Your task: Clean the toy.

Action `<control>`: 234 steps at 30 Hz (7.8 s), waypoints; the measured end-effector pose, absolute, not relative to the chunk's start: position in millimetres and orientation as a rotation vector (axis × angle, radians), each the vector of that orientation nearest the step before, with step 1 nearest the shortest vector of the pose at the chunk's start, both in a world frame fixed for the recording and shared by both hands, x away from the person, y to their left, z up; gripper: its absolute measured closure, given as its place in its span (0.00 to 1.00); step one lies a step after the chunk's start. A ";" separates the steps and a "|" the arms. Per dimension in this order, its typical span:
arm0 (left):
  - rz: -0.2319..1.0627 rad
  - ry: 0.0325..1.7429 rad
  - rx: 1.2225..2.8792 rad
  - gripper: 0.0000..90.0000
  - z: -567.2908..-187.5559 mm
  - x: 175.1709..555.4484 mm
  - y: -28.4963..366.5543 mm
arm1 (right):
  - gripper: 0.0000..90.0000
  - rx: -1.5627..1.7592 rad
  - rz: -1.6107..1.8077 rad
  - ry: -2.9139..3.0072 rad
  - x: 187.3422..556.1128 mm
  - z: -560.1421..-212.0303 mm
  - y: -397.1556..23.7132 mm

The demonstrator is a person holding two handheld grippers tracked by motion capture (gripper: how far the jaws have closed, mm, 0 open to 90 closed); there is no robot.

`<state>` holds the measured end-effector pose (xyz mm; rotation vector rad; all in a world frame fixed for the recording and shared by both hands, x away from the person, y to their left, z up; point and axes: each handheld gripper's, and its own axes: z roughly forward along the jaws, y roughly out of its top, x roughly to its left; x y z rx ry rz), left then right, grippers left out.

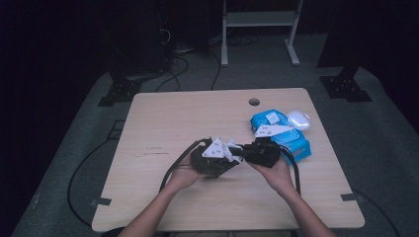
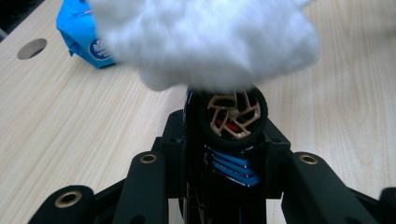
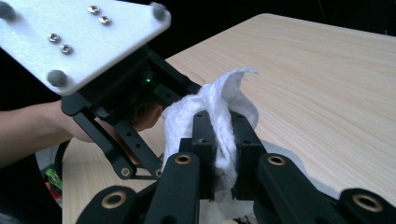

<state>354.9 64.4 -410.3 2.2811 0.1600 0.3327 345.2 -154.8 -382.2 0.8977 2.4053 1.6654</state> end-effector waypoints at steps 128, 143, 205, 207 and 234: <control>0.274 0.220 2.137 0.73 -406.2 357.6 65.1 | 0.92 1.116 1.891 2.323 347.2 -406.3 -173.4; 0.217 0.284 2.215 0.74 -441.9 368.8 74.5 | 0.91 1.055 1.470 2.410 349.9 -422.6 -162.1; 0.212 0.274 2.360 0.71 -441.0 380.4 83.5 | 0.91 1.046 1.301 2.340 351.4 -427.1 -169.1; 0.216 0.285 2.359 0.70 -440.9 380.5 81.4 | 0.91 1.036 1.300 2.343 350.8 -427.4 -165.7; 0.222 0.309 2.373 0.60 -437.9 382.7 74.2 | 0.92 1.004 1.347 2.348 349.6 -430.6 -153.6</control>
